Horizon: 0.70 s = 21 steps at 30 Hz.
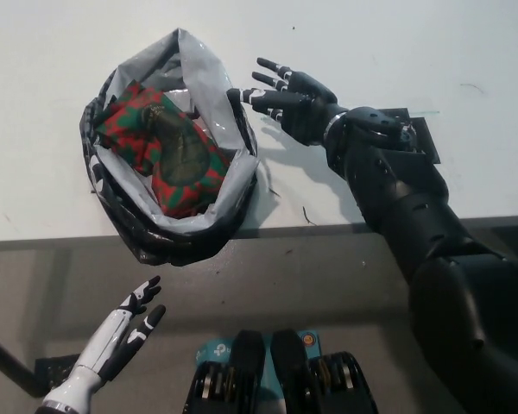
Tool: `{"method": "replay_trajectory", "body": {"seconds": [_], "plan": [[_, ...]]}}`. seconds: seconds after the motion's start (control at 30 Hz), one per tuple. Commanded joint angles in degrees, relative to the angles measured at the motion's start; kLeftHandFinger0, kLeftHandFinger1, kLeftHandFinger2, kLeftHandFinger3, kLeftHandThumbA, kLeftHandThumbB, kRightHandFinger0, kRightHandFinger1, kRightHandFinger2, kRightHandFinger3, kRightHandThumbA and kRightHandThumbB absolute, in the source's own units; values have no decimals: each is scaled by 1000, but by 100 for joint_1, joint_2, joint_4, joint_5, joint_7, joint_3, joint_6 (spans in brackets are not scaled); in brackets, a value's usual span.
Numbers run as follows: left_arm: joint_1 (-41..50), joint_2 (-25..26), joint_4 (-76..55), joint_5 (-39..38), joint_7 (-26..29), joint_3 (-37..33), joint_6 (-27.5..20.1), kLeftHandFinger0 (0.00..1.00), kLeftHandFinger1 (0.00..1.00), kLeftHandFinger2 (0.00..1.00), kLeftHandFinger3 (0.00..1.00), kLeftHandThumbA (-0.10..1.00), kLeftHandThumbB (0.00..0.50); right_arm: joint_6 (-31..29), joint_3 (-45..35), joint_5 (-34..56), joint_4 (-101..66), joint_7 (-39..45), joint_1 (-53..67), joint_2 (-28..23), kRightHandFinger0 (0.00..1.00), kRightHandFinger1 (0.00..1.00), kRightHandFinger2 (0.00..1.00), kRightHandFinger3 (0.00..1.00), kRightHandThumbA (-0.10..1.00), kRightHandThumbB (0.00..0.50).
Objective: The robot uses its right hand to pick up a bag of coffee beans and puts it in the black plastic bag, then the robot grabs the top of the bag and lifts it.
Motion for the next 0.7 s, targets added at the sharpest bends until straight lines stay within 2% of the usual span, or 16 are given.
{"method": "replay_trajectory", "body": {"seconds": [0.0,0.1,0.17,0.27,0.4,0.63,0.67], "plan": [[-68,38,-90,-18,-14,-3,-140,1000,1000,1000,1000,1000,224,-143,-332,646,-54,323,-330,-3,1000,1000,1000,1000,1000,443],[-83,44,-89,-6,-6,3,-127,1000,1000,1000,1000,1000,225,-190,-491,807,-43,435,-360,26,1000,1000,1000,1000,1000,472],[-77,46,-118,7,1,10,-86,1000,1000,1000,1000,1000,226,-281,-252,536,-81,377,-377,21,1000,1000,1000,1000,1000,453],[-93,45,-99,-9,-19,-3,-119,1000,1000,1000,1000,1000,203,-292,-15,365,-134,332,-369,9,1000,1000,1000,1000,1000,452],[-108,49,-86,-18,-25,-2,-124,1000,1000,1000,1000,1000,199,-346,191,317,-104,315,-342,-3,1000,1000,1000,1000,1000,459],[-147,47,-136,19,-22,-8,-50,1000,1000,1000,1000,1000,208,-350,175,525,-101,301,-367,-50,1000,1000,1000,1000,1000,459],[-159,47,-77,13,5,0,-130,1000,1000,1000,1000,1000,212,-338,147,568,-121,305,-404,-64,1000,1000,1000,1000,1000,440]]}}
